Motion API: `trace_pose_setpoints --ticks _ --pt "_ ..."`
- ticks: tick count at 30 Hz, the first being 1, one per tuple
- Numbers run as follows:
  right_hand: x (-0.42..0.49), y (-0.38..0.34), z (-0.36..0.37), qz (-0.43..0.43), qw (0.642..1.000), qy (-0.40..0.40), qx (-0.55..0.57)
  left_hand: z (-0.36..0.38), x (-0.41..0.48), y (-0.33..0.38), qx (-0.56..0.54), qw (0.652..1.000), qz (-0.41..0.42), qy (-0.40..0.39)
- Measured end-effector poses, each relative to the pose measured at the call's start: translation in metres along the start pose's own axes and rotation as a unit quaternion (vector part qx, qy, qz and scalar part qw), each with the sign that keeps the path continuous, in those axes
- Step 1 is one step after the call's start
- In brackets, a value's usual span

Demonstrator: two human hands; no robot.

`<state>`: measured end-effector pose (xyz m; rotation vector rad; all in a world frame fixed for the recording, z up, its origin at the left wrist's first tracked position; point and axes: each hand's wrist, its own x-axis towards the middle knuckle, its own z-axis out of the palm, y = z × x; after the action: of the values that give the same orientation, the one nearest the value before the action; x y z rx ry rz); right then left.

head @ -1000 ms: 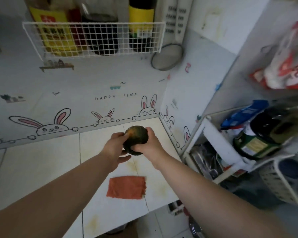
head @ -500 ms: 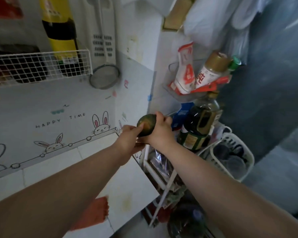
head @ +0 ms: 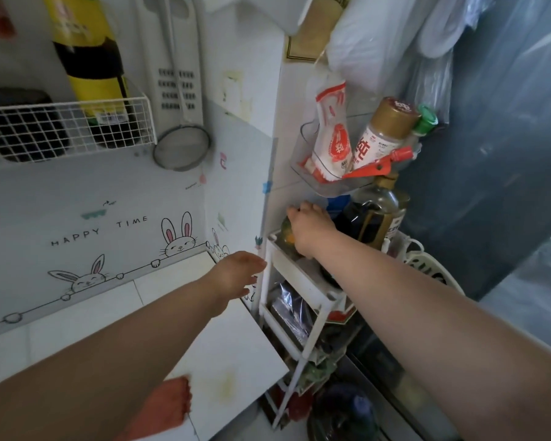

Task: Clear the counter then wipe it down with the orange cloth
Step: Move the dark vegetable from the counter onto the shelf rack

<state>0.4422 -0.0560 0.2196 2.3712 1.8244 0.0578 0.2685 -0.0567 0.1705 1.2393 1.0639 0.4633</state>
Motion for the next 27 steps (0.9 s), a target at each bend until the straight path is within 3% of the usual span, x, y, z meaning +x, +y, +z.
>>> trace_pose_setpoints --ticks 9,16,18,23,25,27 --pt "0.014 -0.005 0.022 0.004 0.996 -0.072 0.043 -0.033 0.002 -0.02 0.0 0.998 -0.034 0.057" --pt "0.016 -0.008 0.023 -0.001 0.99 -0.138 0.01 -0.052 0.003 -0.029 -0.001 0.996 -0.041 0.085" --pt "0.013 -0.013 0.016 -0.003 0.996 -0.09 0.017 -0.057 0.003 -0.033 0.0 0.995 -0.043 0.092" --pt "-0.007 -0.053 0.007 -0.079 0.988 0.127 0.028 -0.072 0.0 -0.048 0.003 0.992 -0.056 0.115" --pt "-0.013 -0.074 0.013 -0.131 0.981 0.139 0.047 -0.08 -0.002 -0.055 0.007 0.991 -0.057 0.125" --pt "-0.015 -0.095 0.026 -0.169 0.978 0.088 0.083 -0.09 -0.006 -0.063 0.01 0.988 -0.062 0.138"
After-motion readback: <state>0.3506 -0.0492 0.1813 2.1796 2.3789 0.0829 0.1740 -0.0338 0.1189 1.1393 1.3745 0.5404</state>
